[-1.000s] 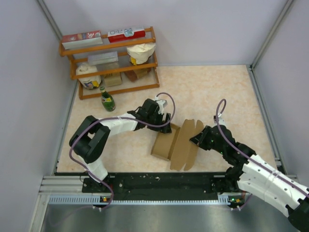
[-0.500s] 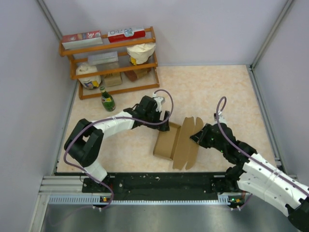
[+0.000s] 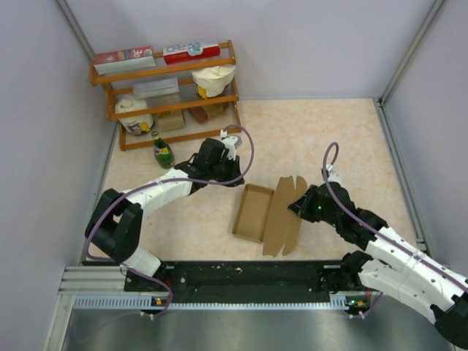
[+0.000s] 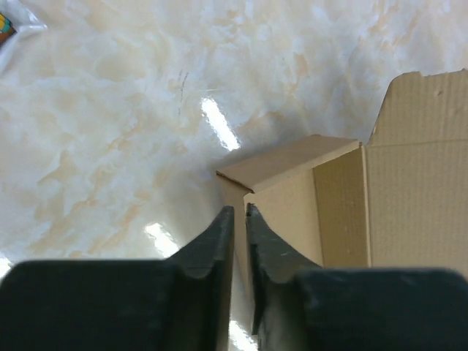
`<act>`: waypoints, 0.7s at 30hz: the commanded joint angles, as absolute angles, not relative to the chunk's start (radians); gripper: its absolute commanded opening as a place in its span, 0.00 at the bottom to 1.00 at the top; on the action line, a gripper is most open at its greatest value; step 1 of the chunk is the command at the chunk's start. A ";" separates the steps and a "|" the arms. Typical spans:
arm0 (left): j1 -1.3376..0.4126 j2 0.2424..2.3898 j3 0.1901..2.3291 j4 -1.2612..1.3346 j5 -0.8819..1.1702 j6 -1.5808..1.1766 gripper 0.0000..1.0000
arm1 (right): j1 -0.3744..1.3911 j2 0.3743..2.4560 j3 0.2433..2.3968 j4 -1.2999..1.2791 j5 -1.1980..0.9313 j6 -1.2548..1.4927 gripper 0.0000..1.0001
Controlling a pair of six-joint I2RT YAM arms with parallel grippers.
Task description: Fold the paper box
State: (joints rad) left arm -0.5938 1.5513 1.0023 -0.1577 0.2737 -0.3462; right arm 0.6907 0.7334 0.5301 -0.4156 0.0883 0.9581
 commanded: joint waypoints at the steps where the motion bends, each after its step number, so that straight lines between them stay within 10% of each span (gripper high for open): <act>1: -0.574 1.543 0.977 -0.058 0.298 -0.345 0.00 | 0.683 0.749 0.584 -0.433 0.109 0.914 0.00; 21: -0.566 1.626 0.985 -0.100 0.245 -0.298 0.00 | 0.683 0.770 0.618 -0.425 0.107 0.885 0.00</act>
State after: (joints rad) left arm -0.5697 1.6184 0.9852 -0.1425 0.1745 -0.3107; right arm 0.6907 0.7578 0.5591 -0.4416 0.0994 0.9081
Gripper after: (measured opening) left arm 0.009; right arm 0.008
